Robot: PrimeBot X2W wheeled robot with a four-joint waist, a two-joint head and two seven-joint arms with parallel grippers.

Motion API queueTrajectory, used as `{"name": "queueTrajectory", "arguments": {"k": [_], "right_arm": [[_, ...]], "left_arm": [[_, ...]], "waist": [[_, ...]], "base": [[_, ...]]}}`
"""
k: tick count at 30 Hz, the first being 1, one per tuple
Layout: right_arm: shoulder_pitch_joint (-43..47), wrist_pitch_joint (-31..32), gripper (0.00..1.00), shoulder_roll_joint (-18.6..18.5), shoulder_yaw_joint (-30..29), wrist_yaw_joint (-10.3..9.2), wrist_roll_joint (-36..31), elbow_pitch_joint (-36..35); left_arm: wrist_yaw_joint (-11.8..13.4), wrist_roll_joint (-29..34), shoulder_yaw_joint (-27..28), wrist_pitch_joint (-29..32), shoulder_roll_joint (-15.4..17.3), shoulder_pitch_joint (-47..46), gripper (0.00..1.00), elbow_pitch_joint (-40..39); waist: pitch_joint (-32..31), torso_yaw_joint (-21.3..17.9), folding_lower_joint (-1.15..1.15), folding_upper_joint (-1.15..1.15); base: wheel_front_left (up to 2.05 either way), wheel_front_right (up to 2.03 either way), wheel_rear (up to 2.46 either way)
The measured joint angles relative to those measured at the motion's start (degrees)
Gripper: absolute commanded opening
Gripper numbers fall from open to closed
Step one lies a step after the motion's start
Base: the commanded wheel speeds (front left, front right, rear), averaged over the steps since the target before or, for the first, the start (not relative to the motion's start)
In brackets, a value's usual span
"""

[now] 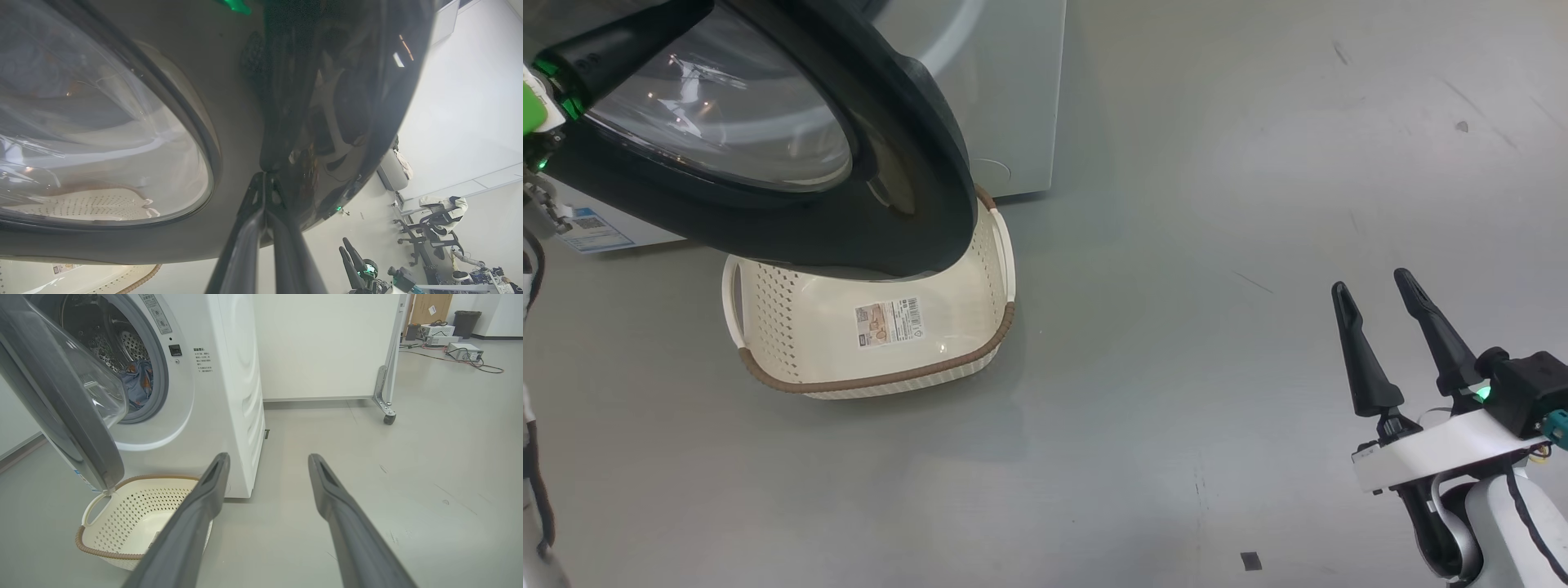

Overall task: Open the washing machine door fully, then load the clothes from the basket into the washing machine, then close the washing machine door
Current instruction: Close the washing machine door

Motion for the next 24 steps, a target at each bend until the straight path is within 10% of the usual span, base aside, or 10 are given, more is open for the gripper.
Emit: {"name": "queueTrajectory", "arguments": {"k": [11, 15, 17, 19, 24], "right_arm": [[0.1, 0.0, 1.0, 0.2, -1.0, 0.0, -0.1, 0.1], [0.2, 0.0, 1.0, 0.1, -1.1, 0.0, -0.1, 0.1], [0.3, 0.0, 1.0, -0.1, -1.4, 0.0, -0.1, 0.2], [0.5, 0.0, 1.0, -0.3, -1.6, 0.0, -0.1, 0.2], [1.4, 0.0, 1.0, -0.5, -1.8, 0.0, -0.2, 0.3]], "left_arm": [[0.0, 0.5, -0.5, -3.3, -1.2, 0.3, 0.0, 2.8], [0.0, 1.9, -0.3, -4.7, -1.4, 1.9, 0.41, 3.6], [0.0, 2.0, -0.2, -5.2, -1.5, 3.5, 0.46, 3.9], [0.0, 2.0, -0.2, -6.1, -1.8, 5.2, 1.0, 4.3], [0.0, 2.3, -0.4, -8.1, -1.9, 9.0, 1.0, 4.1]], "waist": [[-1.1, 0.8, 0.0, 0.0], [-1.7, 1.4, 0.0, 0.0], [-2.1, 1.7, 0.0, 0.0], [-2.5, 2.1, 0.0, 0.0], [-3.4, 2.9, 0.0, 0.0]], "base": [[0.0, 0.0, 0.0], [0.0, 0.0, 0.0], [0.0, 0.0, 0.0], [0.0, 0.0, 0.0], [0.0, 0.0, 0.0]]}}
